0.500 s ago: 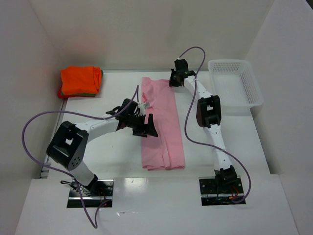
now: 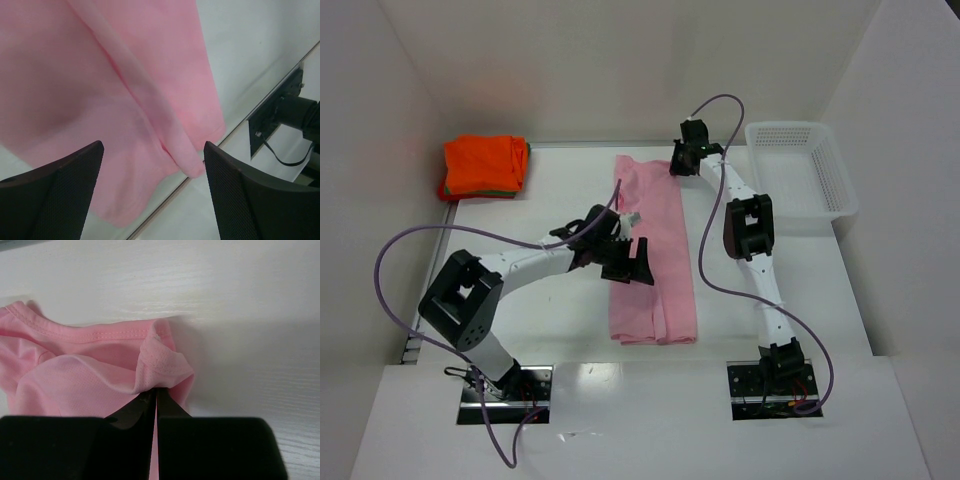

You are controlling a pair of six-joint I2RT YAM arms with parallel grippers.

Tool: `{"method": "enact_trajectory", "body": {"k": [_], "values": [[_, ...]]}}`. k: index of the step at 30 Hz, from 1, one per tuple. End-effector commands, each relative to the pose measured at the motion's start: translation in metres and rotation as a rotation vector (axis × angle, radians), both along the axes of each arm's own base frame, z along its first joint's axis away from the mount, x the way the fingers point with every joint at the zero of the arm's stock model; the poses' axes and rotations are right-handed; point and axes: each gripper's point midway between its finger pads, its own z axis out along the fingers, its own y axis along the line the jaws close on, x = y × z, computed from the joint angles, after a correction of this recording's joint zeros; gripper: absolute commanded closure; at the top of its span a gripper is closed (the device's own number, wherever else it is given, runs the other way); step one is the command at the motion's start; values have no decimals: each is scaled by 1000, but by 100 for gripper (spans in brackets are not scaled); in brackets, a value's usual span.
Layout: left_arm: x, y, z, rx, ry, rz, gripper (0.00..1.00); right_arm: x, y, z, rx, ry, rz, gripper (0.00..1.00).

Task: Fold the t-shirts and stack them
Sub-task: Rotate the tshirt 90 degrees

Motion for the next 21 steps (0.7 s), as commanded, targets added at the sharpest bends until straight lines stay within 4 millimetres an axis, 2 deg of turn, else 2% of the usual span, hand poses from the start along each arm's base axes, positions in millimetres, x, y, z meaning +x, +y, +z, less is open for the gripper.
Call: {"method": "enact_trajectory", "body": {"k": [1, 3, 5, 6, 7, 8, 10, 11, 12, 13, 14, 16, 17, 18, 19, 20, 21], "values": [[-4, -20, 21, 1, -64, 33, 11, 8, -3, 20, -29, -48, -19, 94], [-10, -25, 18, 8, -48, 52, 10, 10, -9, 20, -29, -48, -28, 94], [-16, -33, 17, 14, -58, 53, 10, 6, -7, 36, -16, -56, -17, 94], [-23, -35, 13, 24, -48, 49, 8, 4, -5, 43, -10, -62, 0, 90], [-25, -37, 13, 29, -52, 46, 8, 4, -3, 54, 3, -81, 9, 77], [-22, -35, 12, 38, -57, 66, 8, 2, -2, 81, 21, -124, 17, 68], [-25, -38, 13, 47, -81, 64, 8, -4, 3, 110, 55, -171, 43, 47], [-24, -36, 11, 63, -80, 72, 8, -7, 4, 163, 87, -276, 52, 41], [-24, -36, 10, 74, -88, 87, 8, -18, 1, 155, 82, -253, 52, 41], [-26, -36, 12, 81, -96, 86, 8, -25, 1, 168, 102, -272, 52, 41], [-21, -33, 10, 98, -114, 108, 8, -41, -2, 188, 118, -305, 47, 41], [-27, -36, 8, 117, -121, 108, 8, -59, -5, 197, 127, -316, 56, 53], [-26, -33, 6, 132, -124, 117, 8, -74, -9, 178, 124, -262, 49, 75], [-27, -34, 6, 142, -133, 128, 8, -86, -11, 193, 137, -276, 42, 85], [-30, -33, 4, 156, -135, 124, 8, -101, -13, 168, 131, -213, 51, 94], [-31, -34, 0, 168, -131, 130, 8, -110, -15, 161, 126, -194, 50, 99], [-27, -32, 1, 181, -147, 148, 8, -120, -17, 162, 134, -187, 42, 99]]}}
